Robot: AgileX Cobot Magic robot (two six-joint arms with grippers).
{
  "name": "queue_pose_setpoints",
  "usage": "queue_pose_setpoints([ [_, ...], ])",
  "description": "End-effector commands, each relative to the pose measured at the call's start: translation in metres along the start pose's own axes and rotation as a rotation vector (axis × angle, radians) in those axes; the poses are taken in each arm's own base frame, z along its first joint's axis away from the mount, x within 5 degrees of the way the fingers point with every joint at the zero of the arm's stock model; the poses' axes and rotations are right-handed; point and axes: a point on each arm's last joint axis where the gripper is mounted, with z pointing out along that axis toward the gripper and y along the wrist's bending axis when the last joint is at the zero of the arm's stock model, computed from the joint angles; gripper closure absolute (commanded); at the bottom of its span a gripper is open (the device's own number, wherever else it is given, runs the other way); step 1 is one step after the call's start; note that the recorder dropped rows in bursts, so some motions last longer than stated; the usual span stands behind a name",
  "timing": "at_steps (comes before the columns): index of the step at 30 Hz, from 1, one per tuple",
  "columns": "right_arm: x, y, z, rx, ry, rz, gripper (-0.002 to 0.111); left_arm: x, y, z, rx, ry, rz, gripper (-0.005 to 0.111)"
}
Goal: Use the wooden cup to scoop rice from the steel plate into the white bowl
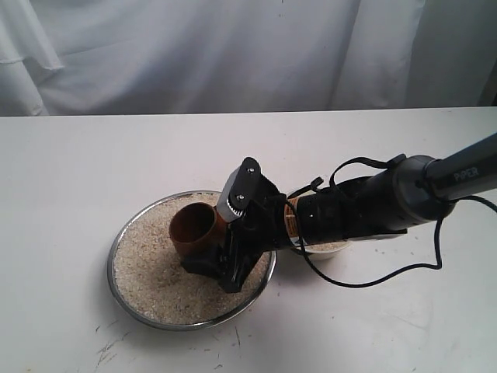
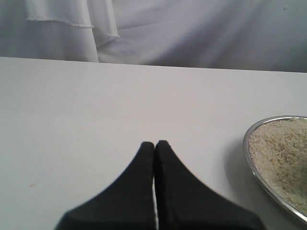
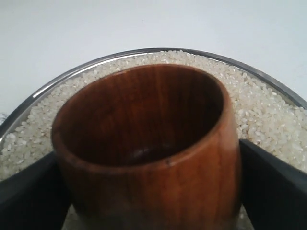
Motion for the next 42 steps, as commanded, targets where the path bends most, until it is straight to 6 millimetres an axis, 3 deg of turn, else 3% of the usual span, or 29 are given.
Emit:
queue_pose_setpoints([
  [1,-0.007,0.004,0.001,-0.039,-0.057,-0.002,0.069,0.000,0.000,0.000,0.003,-0.013,0.001,0.107],
  [7,-0.004,0.002,0.002,-0.009,-0.025,0.003,0.081,0.000,0.000,0.000,0.003,-0.013,0.001,0.107],
  [10,-0.005,0.000,0.000,0.018,-0.002,-0.004,0.108,0.000,0.000,0.000,0.003,-0.013,0.001,0.107],
  [14,-0.019,-0.007,-0.008,0.090,0.029,0.036,0.108,0.000,0.000,0.000,0.003,-0.013,0.001,0.107],
  [21,-0.054,-0.010,-0.009,0.088,0.208,-0.135,0.108,0.000,0.000,0.000,0.003,-0.013,0.001,0.107],
  [24,-0.080,-0.009,-0.011,0.123,0.162,-0.118,0.108,0.000,0.000,0.000,0.003,-0.013,0.001,0.107],
  [29,-0.098,-0.011,-0.014,0.156,0.128,-0.168,0.108,0.000,0.000,0.000,0.003,-0.013,0.001,0.107],
  [39,-0.103,-0.062,-0.040,0.706,0.354,-0.421,0.108,0.000,0.000,0.000,0.003,-0.013,0.001,0.107],
  [42,-0.102,-0.068,-0.047,0.796,0.415,-0.458,0.108,0.000,0.000,0.000,0.003,-0.013,0.001,0.107],
])
